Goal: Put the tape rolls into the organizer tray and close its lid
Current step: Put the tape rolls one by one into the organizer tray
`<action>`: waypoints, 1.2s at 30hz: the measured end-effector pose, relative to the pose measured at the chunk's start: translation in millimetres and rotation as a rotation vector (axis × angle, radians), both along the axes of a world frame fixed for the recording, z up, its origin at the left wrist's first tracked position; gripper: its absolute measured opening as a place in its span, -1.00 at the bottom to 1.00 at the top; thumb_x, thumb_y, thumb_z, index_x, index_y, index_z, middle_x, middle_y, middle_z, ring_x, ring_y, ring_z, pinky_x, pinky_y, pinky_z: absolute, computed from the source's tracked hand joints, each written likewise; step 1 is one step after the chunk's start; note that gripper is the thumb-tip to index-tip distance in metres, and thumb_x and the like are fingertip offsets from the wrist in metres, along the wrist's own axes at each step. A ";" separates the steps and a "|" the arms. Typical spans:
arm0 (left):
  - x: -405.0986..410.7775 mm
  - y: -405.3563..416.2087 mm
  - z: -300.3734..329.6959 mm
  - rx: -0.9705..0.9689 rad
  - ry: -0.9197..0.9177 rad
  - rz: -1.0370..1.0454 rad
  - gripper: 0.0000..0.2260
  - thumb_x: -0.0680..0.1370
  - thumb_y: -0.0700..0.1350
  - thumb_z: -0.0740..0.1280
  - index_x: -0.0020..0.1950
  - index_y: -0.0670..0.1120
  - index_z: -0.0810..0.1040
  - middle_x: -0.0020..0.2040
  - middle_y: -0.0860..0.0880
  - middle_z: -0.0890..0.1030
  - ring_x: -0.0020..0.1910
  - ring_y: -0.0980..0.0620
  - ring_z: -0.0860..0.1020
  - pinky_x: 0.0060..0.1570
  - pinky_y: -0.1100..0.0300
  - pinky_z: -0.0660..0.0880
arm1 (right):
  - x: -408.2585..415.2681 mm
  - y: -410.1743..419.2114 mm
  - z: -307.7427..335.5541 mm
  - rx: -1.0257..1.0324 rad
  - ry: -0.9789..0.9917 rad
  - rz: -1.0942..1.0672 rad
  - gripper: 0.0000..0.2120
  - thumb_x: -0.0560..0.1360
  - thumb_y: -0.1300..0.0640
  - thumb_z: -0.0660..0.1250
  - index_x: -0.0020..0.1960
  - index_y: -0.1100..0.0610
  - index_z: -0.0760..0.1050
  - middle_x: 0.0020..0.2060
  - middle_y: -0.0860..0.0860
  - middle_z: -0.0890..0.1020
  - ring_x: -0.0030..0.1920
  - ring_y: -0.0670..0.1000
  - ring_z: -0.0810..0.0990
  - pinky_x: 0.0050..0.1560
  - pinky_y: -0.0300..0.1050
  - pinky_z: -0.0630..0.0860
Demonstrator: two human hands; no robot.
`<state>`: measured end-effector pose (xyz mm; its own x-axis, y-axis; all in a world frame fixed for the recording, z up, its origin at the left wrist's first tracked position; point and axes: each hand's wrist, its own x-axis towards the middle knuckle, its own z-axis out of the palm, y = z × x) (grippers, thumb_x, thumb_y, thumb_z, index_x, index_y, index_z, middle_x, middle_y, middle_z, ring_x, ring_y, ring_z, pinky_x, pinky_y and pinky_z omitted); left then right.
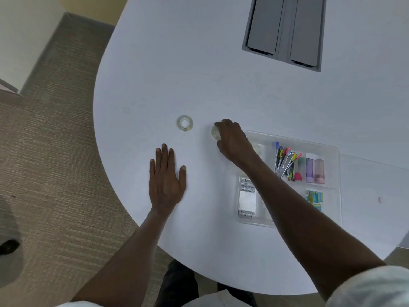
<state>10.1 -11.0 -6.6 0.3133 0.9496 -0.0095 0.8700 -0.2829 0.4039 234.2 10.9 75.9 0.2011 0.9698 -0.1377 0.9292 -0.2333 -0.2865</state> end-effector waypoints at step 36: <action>0.0 -0.6 1.2 0.009 0.015 -0.005 -0.46 0.67 0.06 0.12 0.59 -0.16 0.19 0.63 -0.14 0.15 0.64 -0.09 0.08 0.59 -0.07 0.11 | 44.6 -79.9 6.3 0.081 0.052 -0.387 -0.63 0.35 0.30 0.40 0.13 0.34 0.45 -0.04 0.27 0.56 -0.01 0.28 0.52 -0.03 0.08 0.46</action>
<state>10.1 -11.5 -5.4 0.3180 0.9481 -0.0055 0.8746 -0.2911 0.3879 278.8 -68.9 82.2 0.5489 0.8317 -0.0837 0.7606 -0.5385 -0.3625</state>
